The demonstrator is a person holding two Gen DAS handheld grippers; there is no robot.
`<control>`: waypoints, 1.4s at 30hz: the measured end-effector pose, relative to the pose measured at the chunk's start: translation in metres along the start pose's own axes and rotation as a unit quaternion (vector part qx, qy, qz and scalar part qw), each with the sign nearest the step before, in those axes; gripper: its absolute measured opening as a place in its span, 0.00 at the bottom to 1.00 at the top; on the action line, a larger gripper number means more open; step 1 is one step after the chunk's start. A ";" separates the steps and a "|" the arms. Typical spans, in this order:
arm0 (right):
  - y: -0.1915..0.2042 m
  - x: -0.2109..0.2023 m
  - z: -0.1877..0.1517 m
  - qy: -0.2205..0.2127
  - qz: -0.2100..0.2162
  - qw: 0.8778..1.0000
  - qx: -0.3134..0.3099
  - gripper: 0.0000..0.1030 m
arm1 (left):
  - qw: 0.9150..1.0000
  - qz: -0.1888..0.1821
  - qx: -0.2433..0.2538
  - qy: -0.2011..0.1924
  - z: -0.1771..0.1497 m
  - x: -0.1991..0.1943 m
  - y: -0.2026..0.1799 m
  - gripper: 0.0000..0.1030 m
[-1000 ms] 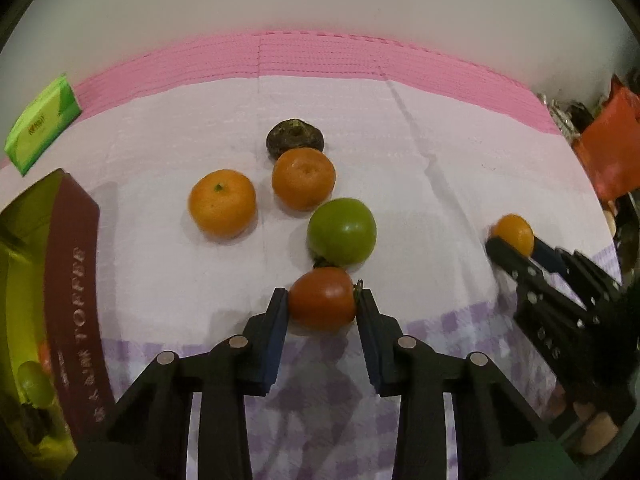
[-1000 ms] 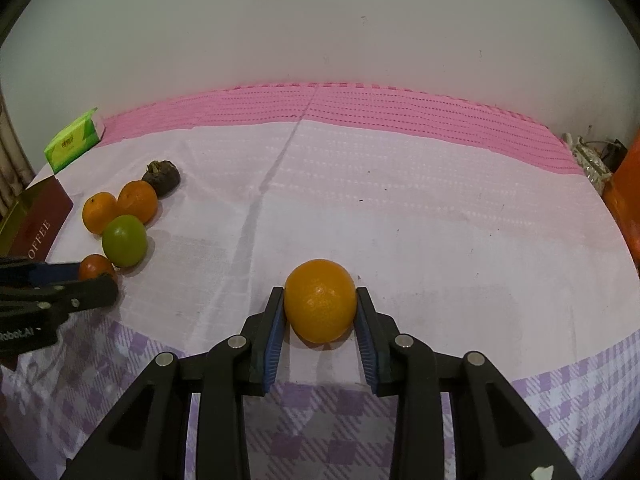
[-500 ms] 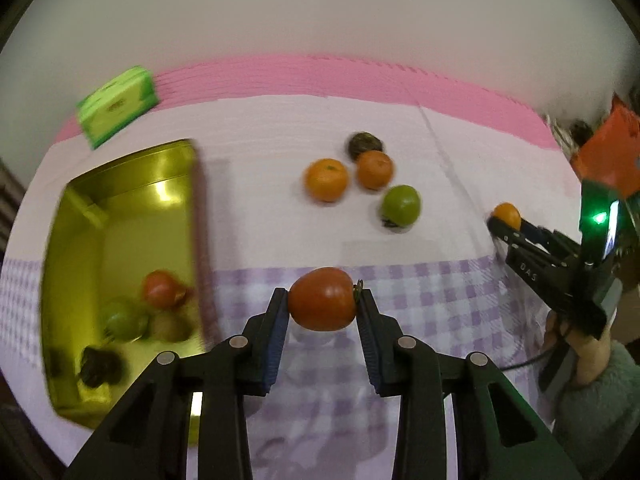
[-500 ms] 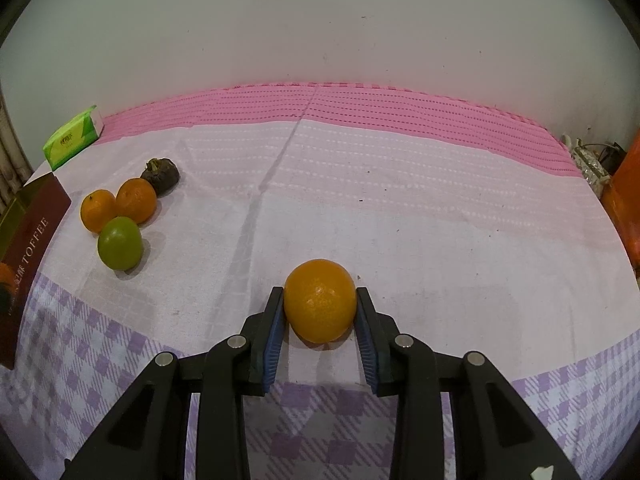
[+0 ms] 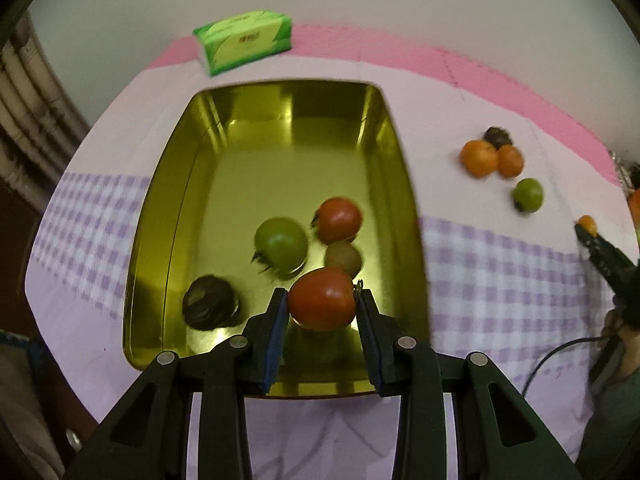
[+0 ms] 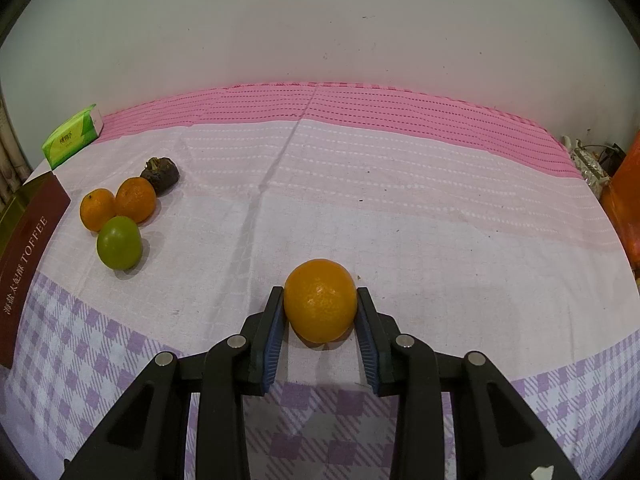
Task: Organize fruits
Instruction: 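Carry the red tomato over the tray with the left gripper and release it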
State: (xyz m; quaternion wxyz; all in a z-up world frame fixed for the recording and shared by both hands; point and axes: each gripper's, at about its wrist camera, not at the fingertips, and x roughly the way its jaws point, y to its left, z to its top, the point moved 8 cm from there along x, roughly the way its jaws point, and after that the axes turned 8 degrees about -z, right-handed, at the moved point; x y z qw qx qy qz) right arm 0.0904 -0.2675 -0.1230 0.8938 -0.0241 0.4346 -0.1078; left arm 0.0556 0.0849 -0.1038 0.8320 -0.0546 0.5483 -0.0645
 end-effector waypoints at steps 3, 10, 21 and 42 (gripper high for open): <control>0.000 0.000 0.000 0.000 0.000 1.000 0.000 0.32 | 1.000 0.005 0.003 0.012 -0.005 0.007 0.004 0.34; -0.001 0.000 0.000 0.000 -0.002 1.000 -0.002 0.32 | 0.999 0.015 0.017 0.028 -0.009 0.018 0.002 0.34; 0.000 0.000 0.000 -0.002 -0.006 1.000 -0.004 0.31 | 0.999 0.026 0.011 0.043 -0.013 0.039 0.011 0.35; 0.018 -0.022 0.009 -0.011 -0.007 1.000 -0.025 0.29 | 0.999 0.007 0.040 -0.009 0.006 -0.007 0.010 0.65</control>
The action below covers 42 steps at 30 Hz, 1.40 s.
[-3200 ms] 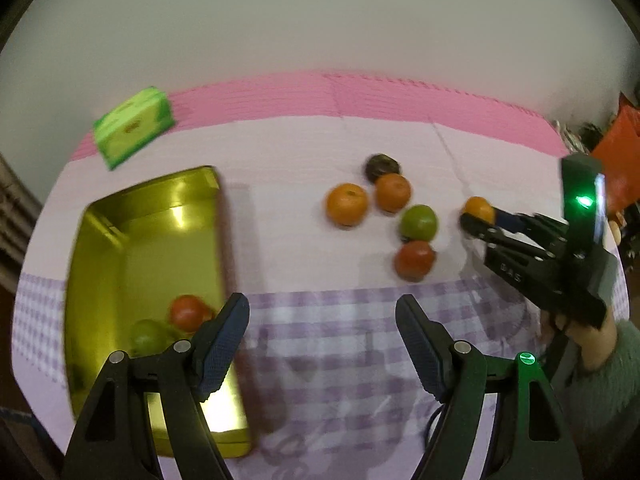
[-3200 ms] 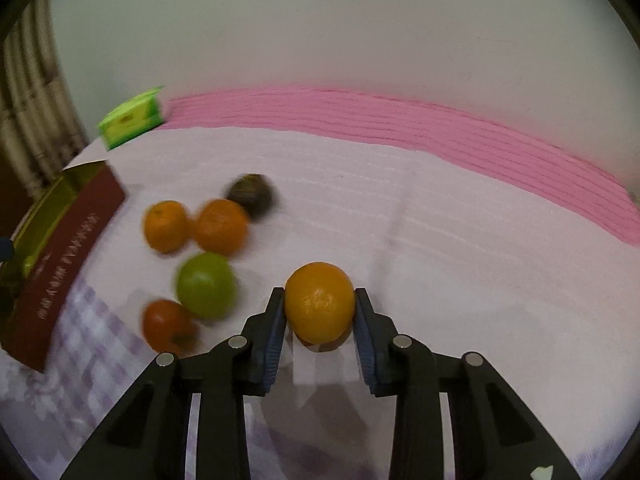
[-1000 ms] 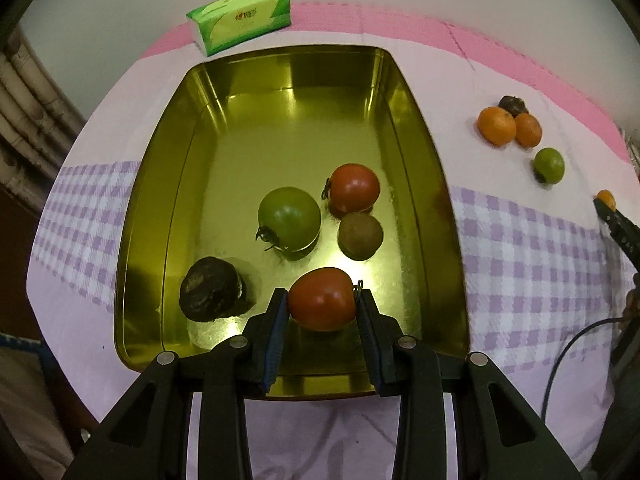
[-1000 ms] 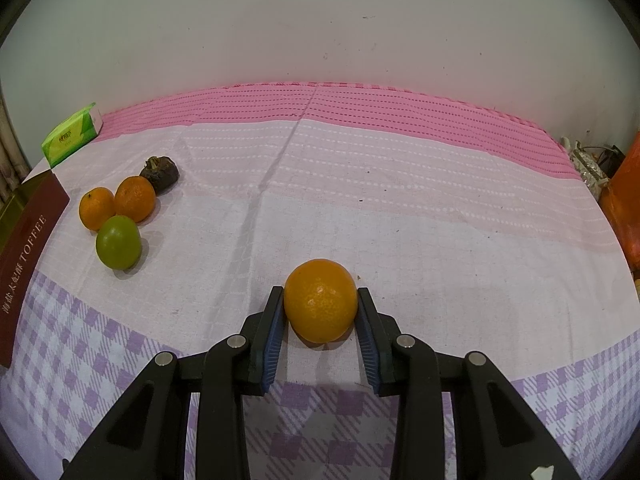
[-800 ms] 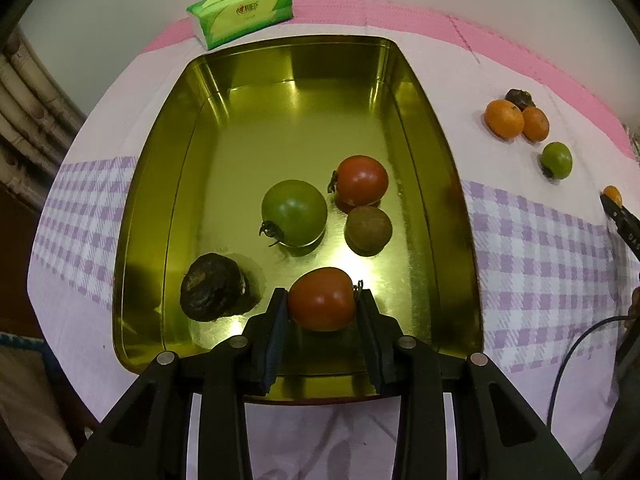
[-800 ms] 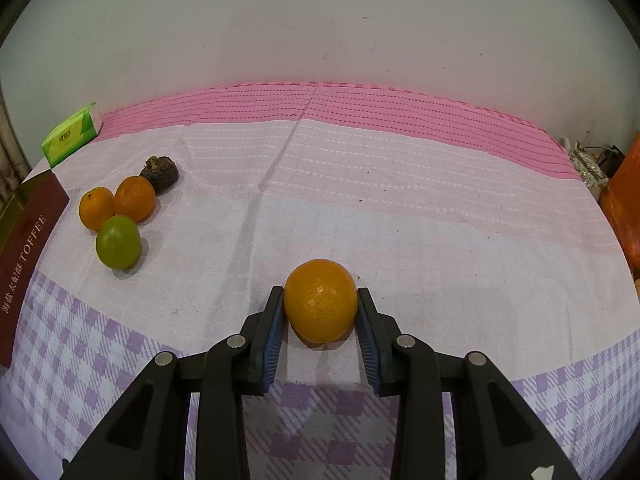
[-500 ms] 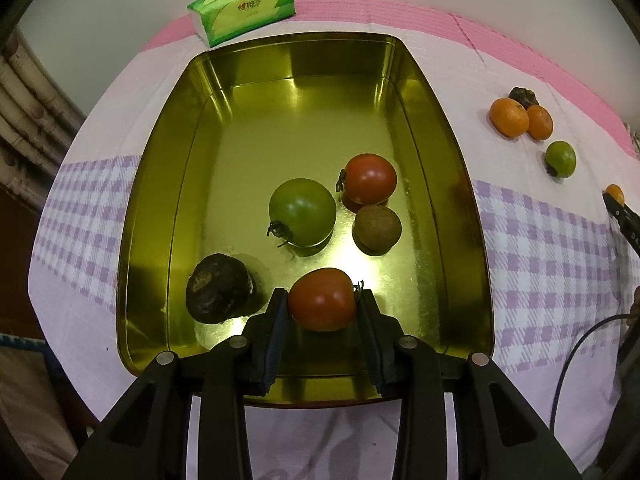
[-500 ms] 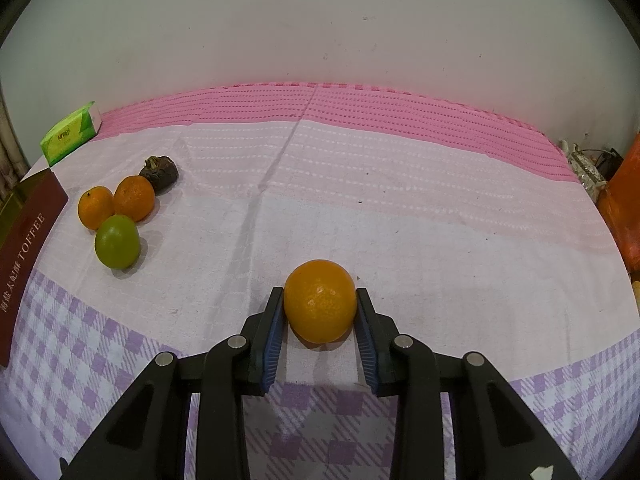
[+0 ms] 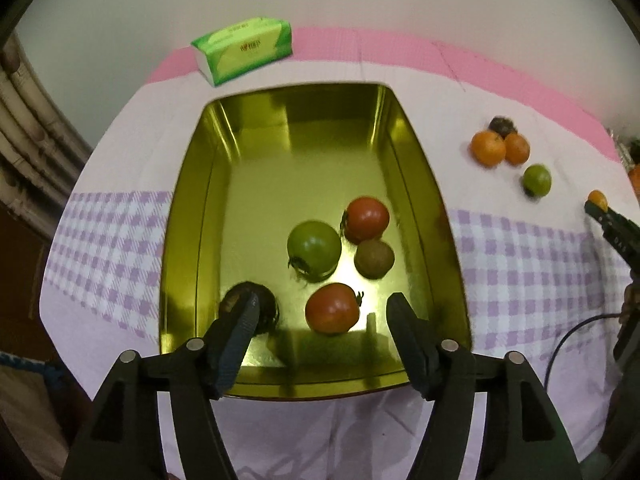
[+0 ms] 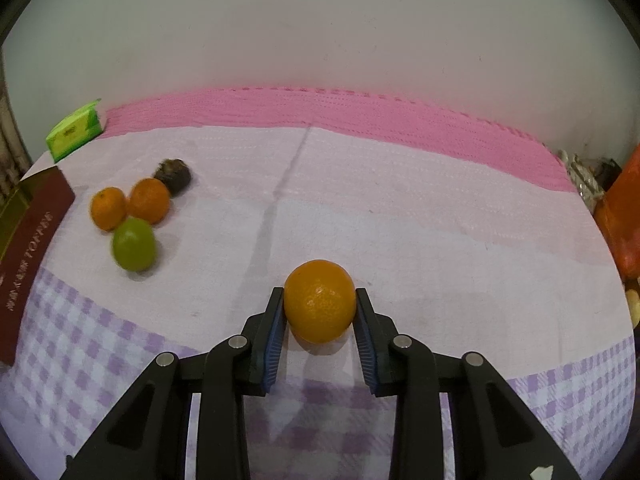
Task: Organize fruits
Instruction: 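Carry the red tomato over the tray with the left gripper and release it, then carry the orange into the tray with the right gripper and release it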
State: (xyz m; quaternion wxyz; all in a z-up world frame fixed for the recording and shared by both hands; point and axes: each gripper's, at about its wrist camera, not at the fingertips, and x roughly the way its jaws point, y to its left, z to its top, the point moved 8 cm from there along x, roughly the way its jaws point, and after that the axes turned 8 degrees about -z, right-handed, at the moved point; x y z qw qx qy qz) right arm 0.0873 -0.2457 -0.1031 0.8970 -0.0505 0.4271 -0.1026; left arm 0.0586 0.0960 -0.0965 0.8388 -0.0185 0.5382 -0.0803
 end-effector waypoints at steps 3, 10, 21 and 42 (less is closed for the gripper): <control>0.020 -0.014 0.009 -0.007 0.022 1.000 -0.012 0.29 | 1.000 -0.012 -0.006 -0.019 0.006 -0.014 0.007 0.65; 0.112 -0.055 0.033 -0.020 0.130 0.990 -0.052 0.29 | 0.996 0.015 -0.055 -0.073 0.016 -0.048 0.057 0.65; 0.289 -0.110 0.028 -0.029 0.258 0.947 -0.189 0.30 | 0.984 0.036 -0.156 -0.084 -0.003 -0.054 0.121 0.65; 0.317 -0.092 0.005 -0.013 0.251 0.945 -0.207 0.40 | 0.985 0.010 -0.156 -0.077 -0.004 -0.041 0.109 0.65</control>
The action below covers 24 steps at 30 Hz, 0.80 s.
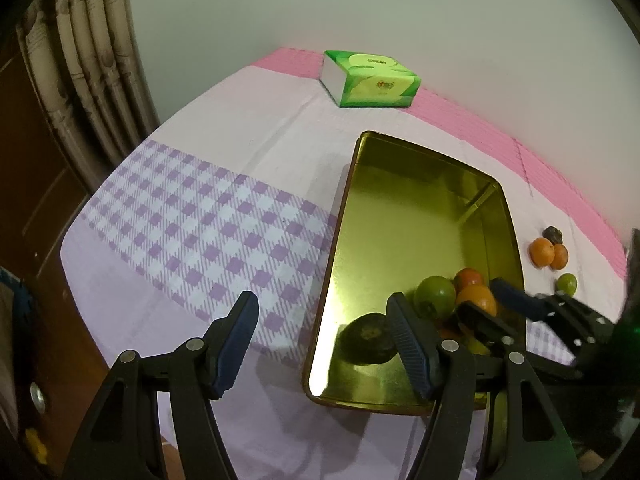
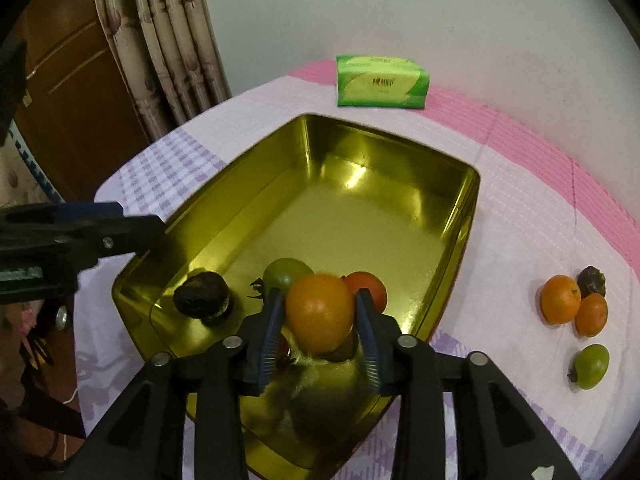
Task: Organize fruits
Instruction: 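Carry the orange into the tray with the right gripper and release it, then reach the right gripper to the green lime and grasp it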
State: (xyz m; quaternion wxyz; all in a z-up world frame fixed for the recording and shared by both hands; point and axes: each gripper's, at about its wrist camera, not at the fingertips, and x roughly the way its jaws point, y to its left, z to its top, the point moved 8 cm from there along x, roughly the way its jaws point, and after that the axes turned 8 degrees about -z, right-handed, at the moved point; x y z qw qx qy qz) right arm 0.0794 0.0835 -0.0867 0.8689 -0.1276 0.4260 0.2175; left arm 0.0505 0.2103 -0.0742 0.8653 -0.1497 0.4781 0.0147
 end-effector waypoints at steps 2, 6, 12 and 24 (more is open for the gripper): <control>-0.005 -0.014 0.005 -0.020 -0.006 1.000 0.002 0.44 | 1.000 0.006 0.006 -0.002 0.000 0.001 0.000 0.65; -0.038 -0.048 0.006 -0.058 -0.031 0.997 0.032 0.46 | 1.000 0.005 0.025 -0.006 -0.001 -0.001 -0.008 0.65; -0.141 -0.057 -0.029 -0.036 -0.150 0.984 0.085 0.54 | 0.998 0.001 0.062 -0.009 -0.003 -0.002 -0.025 0.65; -0.213 -0.011 -0.070 0.010 -0.165 0.974 0.153 0.53 | 0.993 -0.006 0.119 0.011 -0.012 0.008 -0.068 0.67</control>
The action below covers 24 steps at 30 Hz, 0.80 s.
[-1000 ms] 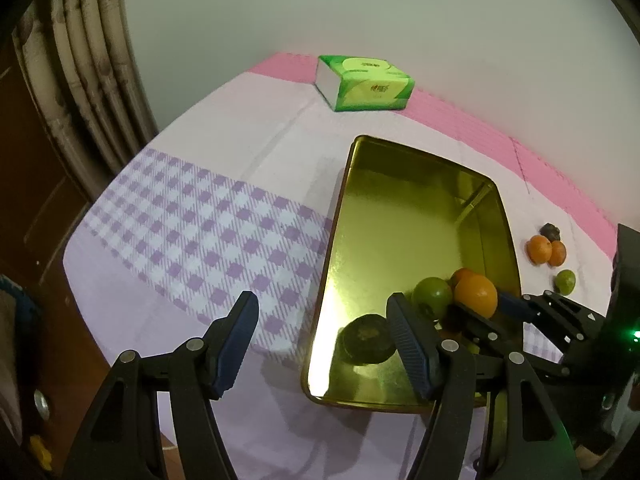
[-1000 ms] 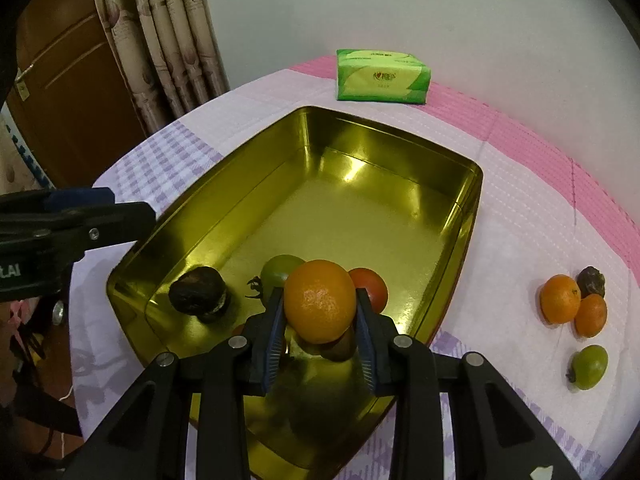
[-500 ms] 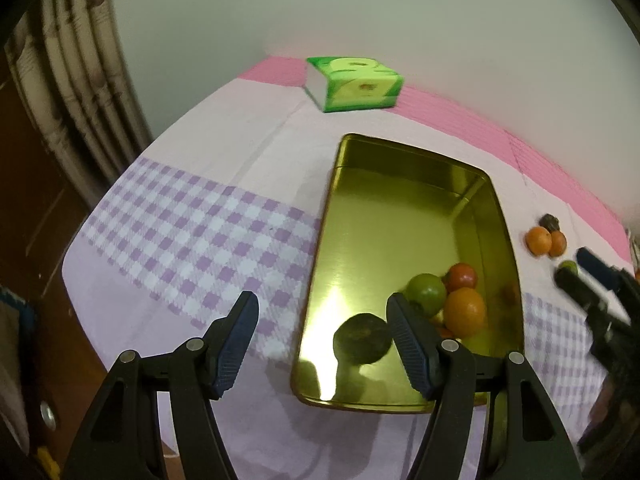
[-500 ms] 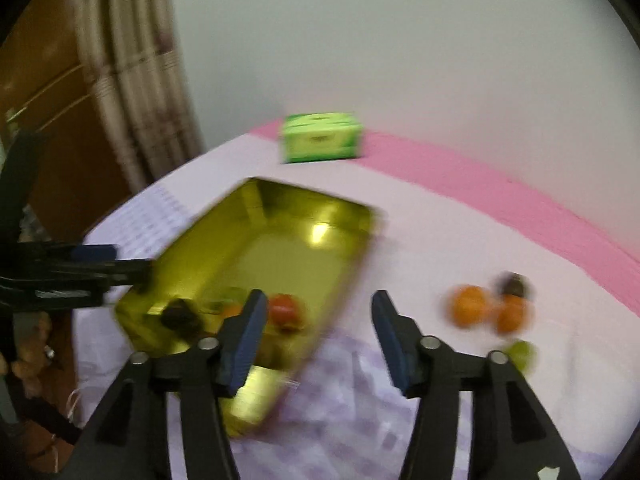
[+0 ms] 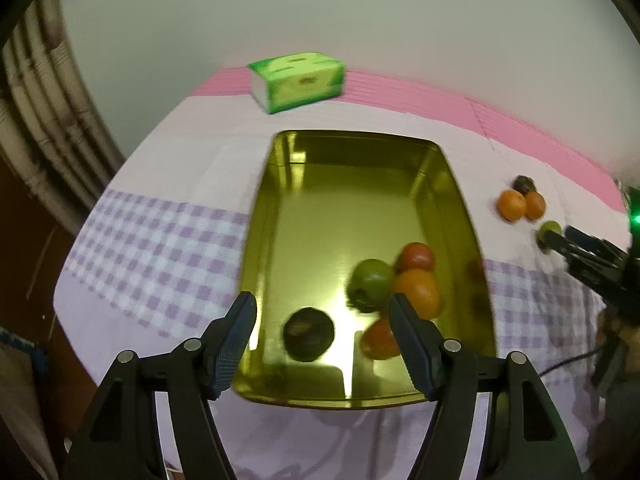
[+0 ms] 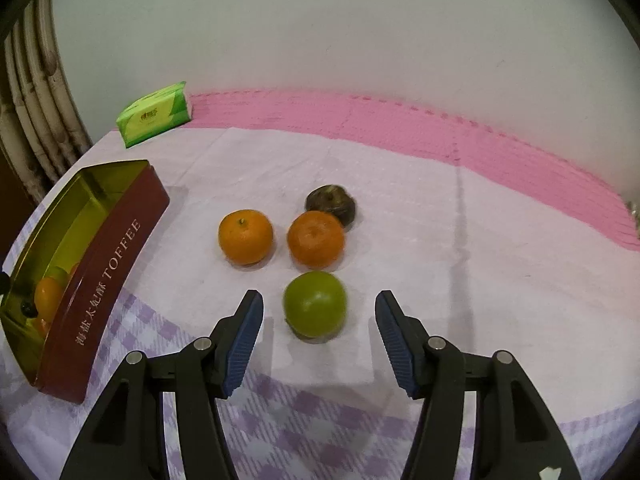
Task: Organize fruits
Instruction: 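Reach the right gripper to the green lime and grasp it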
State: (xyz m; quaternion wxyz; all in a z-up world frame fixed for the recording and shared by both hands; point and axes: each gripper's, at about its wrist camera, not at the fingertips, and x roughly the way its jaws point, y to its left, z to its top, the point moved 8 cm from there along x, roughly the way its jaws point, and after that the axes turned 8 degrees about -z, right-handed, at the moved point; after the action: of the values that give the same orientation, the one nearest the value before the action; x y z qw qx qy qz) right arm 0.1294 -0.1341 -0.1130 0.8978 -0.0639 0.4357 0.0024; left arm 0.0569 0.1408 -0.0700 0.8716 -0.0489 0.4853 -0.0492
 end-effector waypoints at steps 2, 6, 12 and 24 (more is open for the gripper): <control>0.001 0.005 0.000 -0.002 -0.001 1.000 0.000 0.51 | 1.000 -0.005 0.010 0.003 0.004 0.004 -0.014 0.67; -0.002 0.012 -0.003 0.004 0.001 1.000 0.004 0.38 | 0.999 -0.023 0.025 0.008 0.016 0.012 -0.044 0.67; -0.011 0.004 -0.010 -0.011 0.005 1.000 0.002 0.32 | 0.998 -0.047 0.052 0.008 0.041 0.030 -0.104 0.67; -0.120 -0.003 -0.029 -0.011 -0.096 0.993 0.064 0.32 | 0.991 -0.091 0.081 0.060 0.062 0.102 -0.193 0.66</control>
State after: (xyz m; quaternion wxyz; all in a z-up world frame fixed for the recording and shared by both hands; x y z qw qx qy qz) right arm 0.1122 -0.2566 -0.1148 0.9010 -0.0477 0.4166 -0.1111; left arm 0.1556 -0.0612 -0.0982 0.8340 -0.0190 0.5244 -0.1707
